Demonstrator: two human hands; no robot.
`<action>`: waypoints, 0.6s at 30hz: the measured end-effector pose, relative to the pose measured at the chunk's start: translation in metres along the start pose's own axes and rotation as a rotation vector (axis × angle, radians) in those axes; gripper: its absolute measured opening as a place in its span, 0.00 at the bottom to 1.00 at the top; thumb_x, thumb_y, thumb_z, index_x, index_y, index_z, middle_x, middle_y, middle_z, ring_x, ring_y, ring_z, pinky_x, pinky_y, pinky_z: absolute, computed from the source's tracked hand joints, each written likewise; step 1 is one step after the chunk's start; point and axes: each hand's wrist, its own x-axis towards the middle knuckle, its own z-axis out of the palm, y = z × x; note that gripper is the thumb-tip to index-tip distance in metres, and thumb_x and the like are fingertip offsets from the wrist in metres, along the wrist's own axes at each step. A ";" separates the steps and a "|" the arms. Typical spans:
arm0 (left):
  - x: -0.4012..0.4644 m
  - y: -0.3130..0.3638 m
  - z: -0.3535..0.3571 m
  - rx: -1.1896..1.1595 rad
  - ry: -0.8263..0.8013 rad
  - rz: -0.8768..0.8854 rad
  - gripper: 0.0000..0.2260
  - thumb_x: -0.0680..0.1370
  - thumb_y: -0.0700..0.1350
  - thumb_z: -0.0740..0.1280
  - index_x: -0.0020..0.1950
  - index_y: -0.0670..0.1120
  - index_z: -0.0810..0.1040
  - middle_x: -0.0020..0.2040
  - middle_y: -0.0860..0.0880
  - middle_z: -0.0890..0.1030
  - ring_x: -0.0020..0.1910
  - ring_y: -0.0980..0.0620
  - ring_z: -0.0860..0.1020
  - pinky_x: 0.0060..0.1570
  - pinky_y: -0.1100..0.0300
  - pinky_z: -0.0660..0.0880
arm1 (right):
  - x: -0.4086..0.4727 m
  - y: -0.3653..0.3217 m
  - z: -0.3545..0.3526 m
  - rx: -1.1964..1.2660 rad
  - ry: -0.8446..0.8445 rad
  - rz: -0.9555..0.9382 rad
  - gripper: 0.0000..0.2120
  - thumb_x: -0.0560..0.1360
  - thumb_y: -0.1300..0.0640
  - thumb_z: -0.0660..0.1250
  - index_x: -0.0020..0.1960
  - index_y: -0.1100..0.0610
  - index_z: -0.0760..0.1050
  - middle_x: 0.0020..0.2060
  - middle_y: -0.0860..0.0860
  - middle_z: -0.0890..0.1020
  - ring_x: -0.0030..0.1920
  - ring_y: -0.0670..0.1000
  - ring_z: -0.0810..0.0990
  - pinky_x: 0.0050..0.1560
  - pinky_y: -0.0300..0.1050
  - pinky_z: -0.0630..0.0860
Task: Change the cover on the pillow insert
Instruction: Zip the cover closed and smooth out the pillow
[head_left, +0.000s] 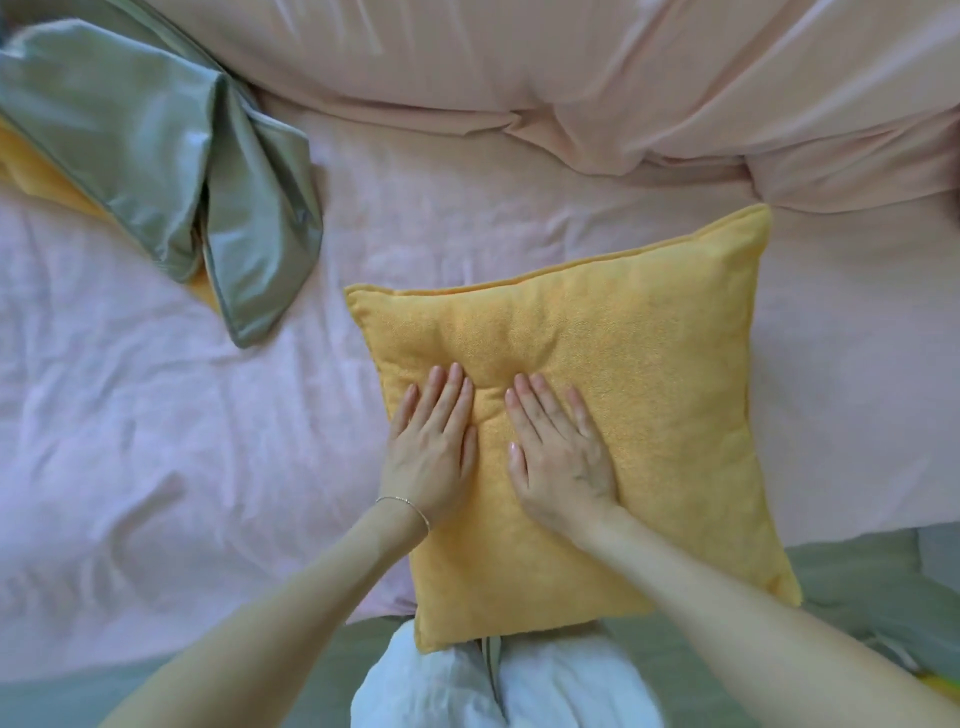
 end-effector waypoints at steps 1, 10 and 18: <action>0.012 0.000 0.000 0.023 -0.056 -0.022 0.24 0.77 0.48 0.49 0.68 0.40 0.69 0.69 0.43 0.69 0.70 0.44 0.65 0.68 0.51 0.54 | 0.013 0.001 0.003 -0.021 -0.041 0.017 0.26 0.74 0.52 0.50 0.68 0.62 0.68 0.69 0.55 0.69 0.71 0.52 0.65 0.70 0.54 0.53; 0.132 -0.023 -0.008 0.058 -0.284 -0.101 0.23 0.81 0.49 0.44 0.76 0.46 0.47 0.77 0.51 0.47 0.75 0.57 0.44 0.68 0.55 0.49 | 0.132 0.021 -0.014 -0.117 -0.223 0.025 0.26 0.79 0.52 0.43 0.76 0.58 0.49 0.76 0.50 0.50 0.75 0.46 0.43 0.73 0.48 0.35; 0.107 -0.023 -0.039 -0.219 -0.028 -0.122 0.20 0.79 0.48 0.52 0.70 0.50 0.67 0.73 0.55 0.63 0.73 0.60 0.57 0.64 0.56 0.52 | 0.112 0.035 -0.062 0.395 -0.003 -0.018 0.22 0.77 0.53 0.51 0.69 0.55 0.68 0.70 0.49 0.68 0.72 0.47 0.60 0.73 0.49 0.51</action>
